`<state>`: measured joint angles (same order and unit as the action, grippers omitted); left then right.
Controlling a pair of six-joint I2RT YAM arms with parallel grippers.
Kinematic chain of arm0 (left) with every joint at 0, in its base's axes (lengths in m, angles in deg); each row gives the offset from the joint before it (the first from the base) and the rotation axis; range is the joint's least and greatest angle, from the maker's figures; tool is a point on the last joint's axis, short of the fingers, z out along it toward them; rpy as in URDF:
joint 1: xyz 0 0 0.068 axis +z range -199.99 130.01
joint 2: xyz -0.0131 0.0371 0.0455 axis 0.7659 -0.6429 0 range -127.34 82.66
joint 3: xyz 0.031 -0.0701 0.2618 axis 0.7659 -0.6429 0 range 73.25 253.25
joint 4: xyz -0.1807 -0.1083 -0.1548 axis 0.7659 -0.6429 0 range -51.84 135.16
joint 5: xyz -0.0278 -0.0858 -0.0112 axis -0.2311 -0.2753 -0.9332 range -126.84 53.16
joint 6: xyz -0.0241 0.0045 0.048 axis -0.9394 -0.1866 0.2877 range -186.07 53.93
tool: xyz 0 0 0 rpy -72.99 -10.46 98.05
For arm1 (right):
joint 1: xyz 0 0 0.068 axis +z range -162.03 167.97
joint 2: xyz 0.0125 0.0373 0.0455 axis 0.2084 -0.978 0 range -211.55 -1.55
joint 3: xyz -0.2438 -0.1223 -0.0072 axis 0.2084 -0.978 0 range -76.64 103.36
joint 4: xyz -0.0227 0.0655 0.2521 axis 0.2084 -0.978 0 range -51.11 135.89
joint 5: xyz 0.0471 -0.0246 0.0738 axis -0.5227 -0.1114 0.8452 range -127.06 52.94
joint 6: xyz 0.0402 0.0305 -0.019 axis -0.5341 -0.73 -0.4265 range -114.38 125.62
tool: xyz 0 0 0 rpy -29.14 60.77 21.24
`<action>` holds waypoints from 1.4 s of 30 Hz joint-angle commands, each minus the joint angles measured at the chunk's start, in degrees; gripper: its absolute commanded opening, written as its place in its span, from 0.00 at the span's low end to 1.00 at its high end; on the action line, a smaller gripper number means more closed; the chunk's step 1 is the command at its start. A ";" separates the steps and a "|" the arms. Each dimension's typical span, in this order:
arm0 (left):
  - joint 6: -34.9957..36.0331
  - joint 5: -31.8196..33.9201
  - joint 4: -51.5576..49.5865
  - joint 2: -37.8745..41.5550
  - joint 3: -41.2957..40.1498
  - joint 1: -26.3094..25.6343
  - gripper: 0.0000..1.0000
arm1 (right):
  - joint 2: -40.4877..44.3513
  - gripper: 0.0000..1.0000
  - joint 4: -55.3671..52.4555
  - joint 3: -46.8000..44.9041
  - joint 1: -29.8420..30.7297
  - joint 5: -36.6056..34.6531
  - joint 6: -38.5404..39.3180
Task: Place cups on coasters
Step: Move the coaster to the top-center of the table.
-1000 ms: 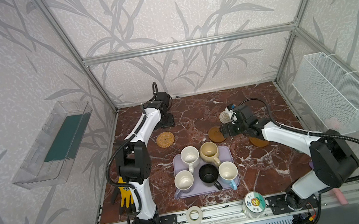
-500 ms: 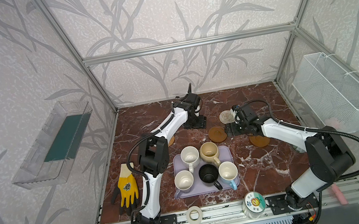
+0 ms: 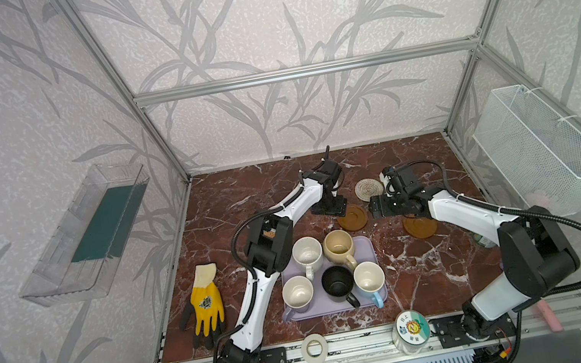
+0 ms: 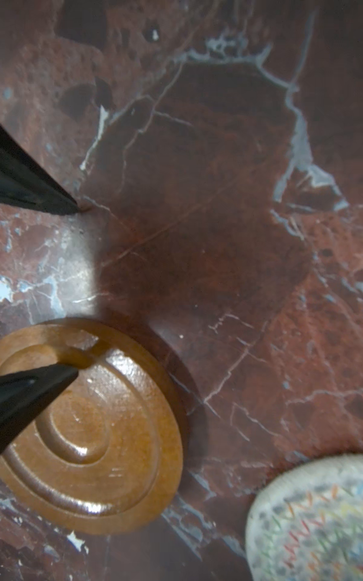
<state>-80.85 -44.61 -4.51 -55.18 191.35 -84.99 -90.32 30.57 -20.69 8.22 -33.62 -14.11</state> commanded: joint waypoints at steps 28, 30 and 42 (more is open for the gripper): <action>-4.19 18.27 -10.10 -2.94 0.85 0.41 0.51 | 3.34 0.91 1.70 -2.86 -0.04 0.98 -0.58; -4.89 17.92 -9.43 -1.06 -1.88 1.79 0.50 | 3.21 0.91 1.82 -2.56 -0.04 1.79 -0.15; -5.19 21.12 -5.95 6.69 -13.57 8.43 0.45 | 1.77 0.91 2.84 -1.32 0.14 3.33 -0.67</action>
<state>-84.83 -26.01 -8.16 -48.69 180.09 -77.56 -88.71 32.41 -22.77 8.22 -30.91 -14.41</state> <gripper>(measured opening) 0.455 0.911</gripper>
